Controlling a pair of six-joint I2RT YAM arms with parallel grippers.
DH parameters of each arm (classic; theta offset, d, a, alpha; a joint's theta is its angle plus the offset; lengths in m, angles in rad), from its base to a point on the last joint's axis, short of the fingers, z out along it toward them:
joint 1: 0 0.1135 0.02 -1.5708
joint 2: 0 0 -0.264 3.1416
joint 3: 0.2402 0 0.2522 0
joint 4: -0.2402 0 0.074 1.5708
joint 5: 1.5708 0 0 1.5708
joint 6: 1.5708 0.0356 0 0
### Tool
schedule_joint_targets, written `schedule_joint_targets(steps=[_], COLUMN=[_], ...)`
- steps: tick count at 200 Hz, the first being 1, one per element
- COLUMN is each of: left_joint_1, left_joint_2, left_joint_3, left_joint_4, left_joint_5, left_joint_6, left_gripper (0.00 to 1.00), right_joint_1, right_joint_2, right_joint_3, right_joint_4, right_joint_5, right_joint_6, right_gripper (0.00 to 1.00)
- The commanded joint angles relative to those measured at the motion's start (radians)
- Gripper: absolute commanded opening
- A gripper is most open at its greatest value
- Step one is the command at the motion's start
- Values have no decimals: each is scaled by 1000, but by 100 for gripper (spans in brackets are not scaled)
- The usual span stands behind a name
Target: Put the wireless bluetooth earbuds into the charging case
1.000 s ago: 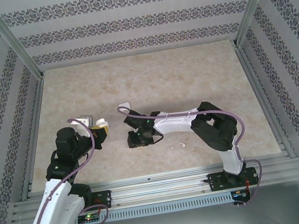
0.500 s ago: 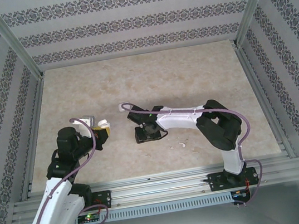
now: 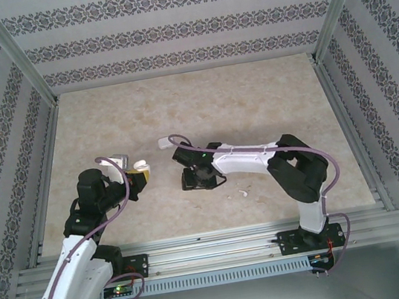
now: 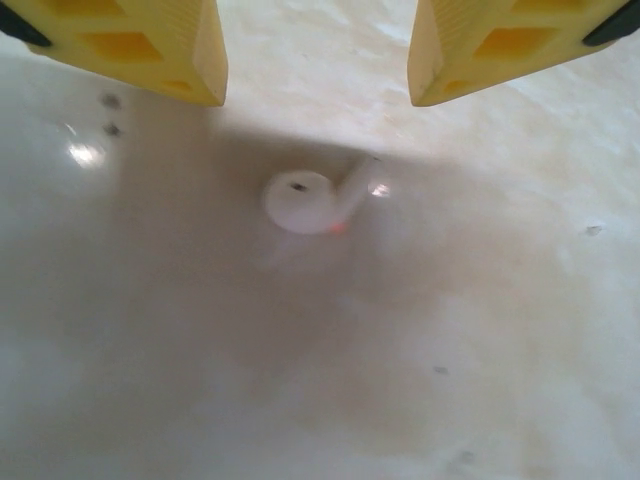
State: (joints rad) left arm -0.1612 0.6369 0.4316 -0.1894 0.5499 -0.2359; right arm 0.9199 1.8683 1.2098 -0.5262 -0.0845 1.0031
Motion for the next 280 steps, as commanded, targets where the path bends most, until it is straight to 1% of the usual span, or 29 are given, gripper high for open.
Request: schedule_joint_targets(steps=[1, 9, 32, 62, 77, 115, 144, 165, 183, 195, 203, 210, 220, 238, 247, 267, 280], left_joint_1=[14, 13, 13, 14, 12, 13, 13, 13, 13, 12, 12, 12, 12, -4, -9, -9, -9], left_joint_2=[-5, -3, -6, -5, -6, -14, -15, -5, 7, 14, 18, 23, 35, 72, 91, 135, 160], left_joint_3=[-16, -13, -1, -9, -8, -6, -8, -10, -14, -17, -18, -17, -13, 20, 15, -33, -33], left_joint_4=[58, 58, 25, 43, 42, 29, 30, 35, 35, 42, 53, 66, 86, 117, 175, 339, 394], left_joint_5=[34, 37, 32, 54, 57, 69, 61, 62, 82, 92, 97, 107, 138, 176, 175, 128, 135], left_joint_6=[-12, -5, 16, 4, 11, 7, 4, -4, -20, -25, -27, -33, -42, -33, -42, -128, -175], left_gripper=[0, 0, 0, 0, 0, 0, 0, 0, 0, 0, 0, 0, 0, 0, 0, 0, 0], right_joint_1=[-4, -10, -22, -29, -27, -30, -35, -38, -40, -42, -46, -54, -58, -51, -44, -21, -12], right_joint_2=[-32, -15, 42, 108, 134, 177, 188, 190, 178, 165, 156, 145, 117, 55, 32, 27, 44], right_joint_3=[-25, -10, 51, 113, 148, 240, 289, 340, 387, 389, 377, 356, 304, 207, 177, 206, 229], right_joint_4=[28, 17, -7, -26, -52, -141, -159, -215, -281, -310, -312, -299, -271, -198, -168, -177, -207], right_joint_5=[41, 38, 36, 31, 52, 92, 82, 85, 119, 139, 126, 89, 54, 50, 48, 74, 86], right_joint_6=[101, 85, 39, 15, -6, -68, -111, -134, -160, -163, -153, -139, -106, -33, -7, -6, -17], right_gripper=[56, 57, 57, 54, 51, 50, 50, 50, 51, 52, 52, 52, 52, 52, 52, 52, 52])
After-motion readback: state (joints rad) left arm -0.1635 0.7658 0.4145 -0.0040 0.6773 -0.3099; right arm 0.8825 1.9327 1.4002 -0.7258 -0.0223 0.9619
